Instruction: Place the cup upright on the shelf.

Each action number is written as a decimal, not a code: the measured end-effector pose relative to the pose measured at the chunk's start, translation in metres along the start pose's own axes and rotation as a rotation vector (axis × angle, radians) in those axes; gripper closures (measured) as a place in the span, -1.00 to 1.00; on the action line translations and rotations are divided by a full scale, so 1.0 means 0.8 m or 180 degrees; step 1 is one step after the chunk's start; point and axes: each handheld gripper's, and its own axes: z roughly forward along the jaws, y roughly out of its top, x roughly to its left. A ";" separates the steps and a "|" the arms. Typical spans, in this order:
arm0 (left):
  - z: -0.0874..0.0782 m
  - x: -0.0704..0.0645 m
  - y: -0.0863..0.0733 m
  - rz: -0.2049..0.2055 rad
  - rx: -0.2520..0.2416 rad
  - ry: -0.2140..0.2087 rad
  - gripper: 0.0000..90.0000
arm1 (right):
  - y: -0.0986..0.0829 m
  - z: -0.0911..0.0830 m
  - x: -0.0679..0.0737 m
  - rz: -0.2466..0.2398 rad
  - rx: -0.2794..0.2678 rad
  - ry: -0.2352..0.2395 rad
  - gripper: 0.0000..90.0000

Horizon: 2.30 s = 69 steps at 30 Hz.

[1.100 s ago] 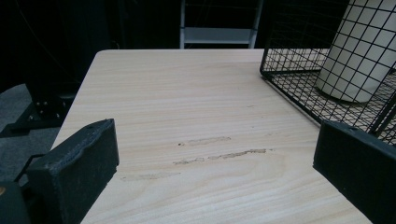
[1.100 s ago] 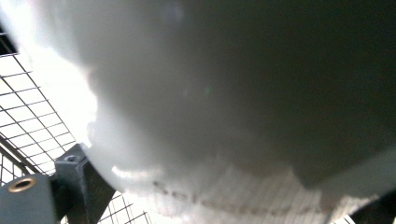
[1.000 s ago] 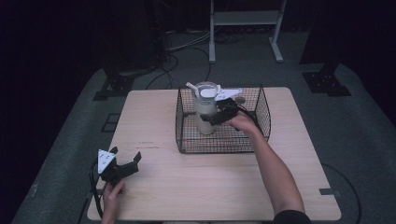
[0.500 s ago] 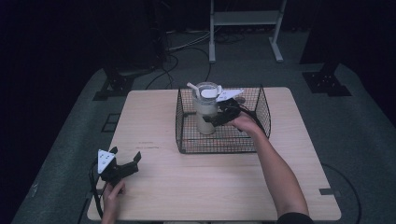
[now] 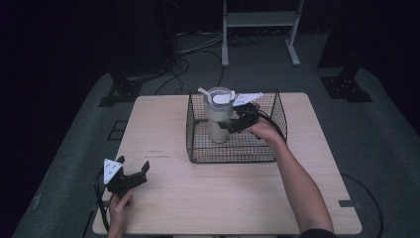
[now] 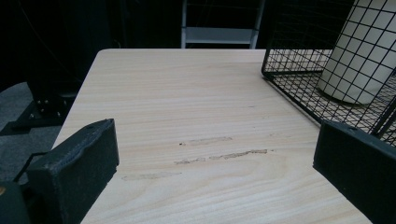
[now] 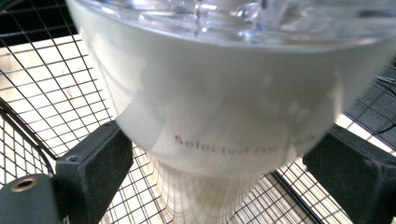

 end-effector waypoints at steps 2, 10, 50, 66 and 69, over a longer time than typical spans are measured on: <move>0.000 0.000 0.000 0.0014 0.0006 -0.0004 -1.00 | 0.000 -0.006 0.000 0.0012 0.0026 -0.0016 -0.82; 0.000 0.000 0.000 0.0019 0.0015 -0.0005 -1.00 | -0.002 -0.021 0.000 0.0125 0.0066 -0.0099 -0.82; 0.000 -0.002 0.000 0.0030 0.0007 -0.0003 -1.00 | -0.021 -0.101 0.021 0.0405 0.0193 -0.0399 -0.82; 0.001 -0.001 0.000 0.0005 0.0015 -0.0002 -1.00 | -0.037 -0.128 0.036 0.0359 0.0178 -0.0356 -0.82; 0.001 -0.001 0.000 0.0003 0.0012 -0.0002 -1.00 | -0.039 -0.132 0.040 0.0334 0.0182 -0.0349 -0.82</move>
